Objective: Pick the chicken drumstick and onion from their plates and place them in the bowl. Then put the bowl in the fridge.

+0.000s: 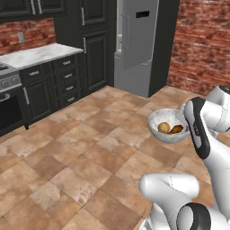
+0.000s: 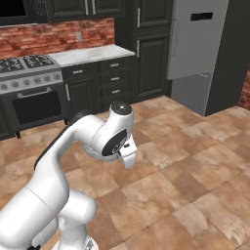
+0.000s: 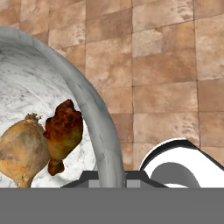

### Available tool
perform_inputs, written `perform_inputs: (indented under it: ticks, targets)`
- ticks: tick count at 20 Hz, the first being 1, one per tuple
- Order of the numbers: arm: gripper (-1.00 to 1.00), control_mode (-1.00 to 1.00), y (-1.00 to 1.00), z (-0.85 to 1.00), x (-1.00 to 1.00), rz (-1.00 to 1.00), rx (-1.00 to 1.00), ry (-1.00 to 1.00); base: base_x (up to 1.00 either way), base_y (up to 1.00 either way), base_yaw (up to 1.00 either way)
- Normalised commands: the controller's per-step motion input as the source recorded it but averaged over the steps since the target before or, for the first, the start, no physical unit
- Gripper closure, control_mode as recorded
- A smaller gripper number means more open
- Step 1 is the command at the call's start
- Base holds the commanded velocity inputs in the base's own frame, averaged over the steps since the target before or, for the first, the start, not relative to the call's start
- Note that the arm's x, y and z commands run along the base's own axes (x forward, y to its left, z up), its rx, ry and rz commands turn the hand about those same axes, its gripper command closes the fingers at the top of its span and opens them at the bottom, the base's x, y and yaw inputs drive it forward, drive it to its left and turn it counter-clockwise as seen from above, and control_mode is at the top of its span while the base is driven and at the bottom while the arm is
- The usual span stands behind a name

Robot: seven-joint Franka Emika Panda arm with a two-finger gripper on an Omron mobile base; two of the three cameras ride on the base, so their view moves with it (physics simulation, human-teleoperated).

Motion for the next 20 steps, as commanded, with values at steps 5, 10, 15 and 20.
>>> perform_inputs:
  ticks: [5,10,15,20]
  targets:
    - [1.0,1.0,0.0,0.0,0.0,0.0,0.0,0.0,0.94,0.08,0.09]
    - [1.0,1.0,0.0,0.0,0.0,0.0,0.0,0.0,0.94,0.08,0.08]
    - [1.0,1.0,0.0,0.0,0.0,0.0,0.0,0.0,0.94,0.06,0.04]
    - [1.0,1.0,0.0,0.0,0.0,0.0,0.0,0.0,0.94,0.11,0.0]
